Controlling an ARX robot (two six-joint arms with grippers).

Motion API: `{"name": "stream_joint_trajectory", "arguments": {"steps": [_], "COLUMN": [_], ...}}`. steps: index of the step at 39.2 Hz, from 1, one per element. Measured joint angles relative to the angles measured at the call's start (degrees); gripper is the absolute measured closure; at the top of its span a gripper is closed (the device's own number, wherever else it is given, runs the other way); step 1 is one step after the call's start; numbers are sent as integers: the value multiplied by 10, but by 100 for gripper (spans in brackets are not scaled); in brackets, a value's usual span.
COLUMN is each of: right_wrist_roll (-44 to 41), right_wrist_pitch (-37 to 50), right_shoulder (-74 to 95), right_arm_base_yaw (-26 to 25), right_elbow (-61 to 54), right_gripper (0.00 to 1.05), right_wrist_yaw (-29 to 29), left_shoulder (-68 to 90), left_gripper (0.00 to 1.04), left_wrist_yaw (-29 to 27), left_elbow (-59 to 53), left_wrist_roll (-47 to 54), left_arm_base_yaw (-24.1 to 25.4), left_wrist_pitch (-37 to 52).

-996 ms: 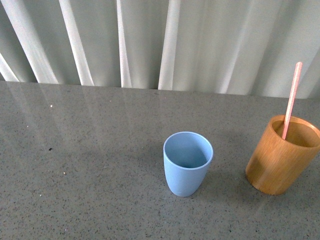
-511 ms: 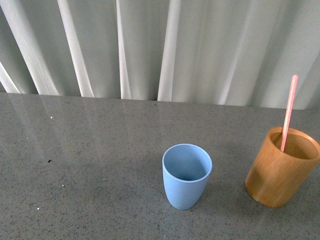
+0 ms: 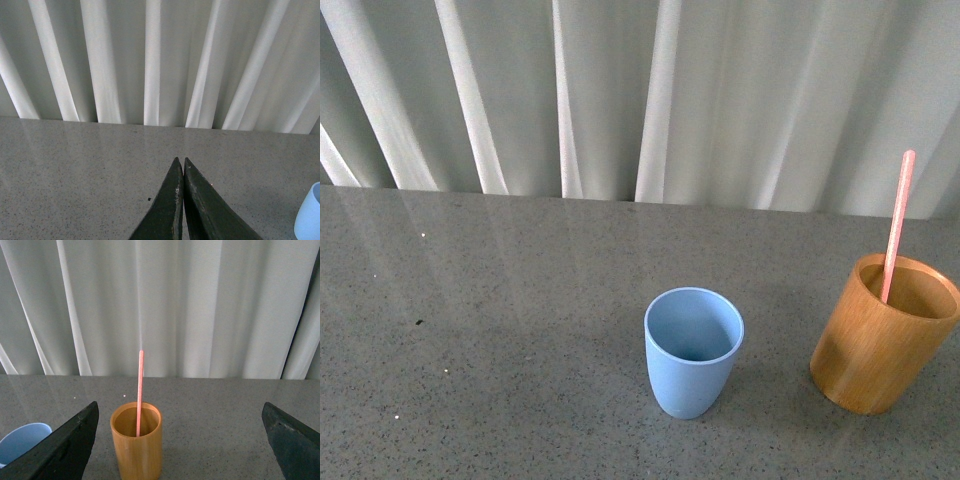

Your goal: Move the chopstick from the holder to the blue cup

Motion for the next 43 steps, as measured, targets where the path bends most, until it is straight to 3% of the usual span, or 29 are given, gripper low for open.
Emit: {"name": "stream_joint_trajectory", "arguments": {"steps": [22,26,36,37,43], "right_wrist_roll": [0,0,0,0,0], "right_wrist_pitch": [0,0,0,0,0], "right_shoulder": [0,0,0,0,0], "right_arm_base_yaw": [0,0,0,0,0], "right_elbow": [0,0,0,0,0], "right_gripper": [10,10,10,10,10], "right_wrist_yaw": [0,0,0,0,0], "left_shoulder": [-109,-188,-208,-208,-209], "left_gripper": [101,101,101,100,65], "left_wrist_yaw": [0,0,0,0,0], "left_elbow": [0,0,0,0,0], "left_wrist_roll": [0,0,0,0,0], "left_arm_base_yaw": [0,0,0,0,0], "left_wrist_pitch": [-110,-207,-213,-213,-213]}}
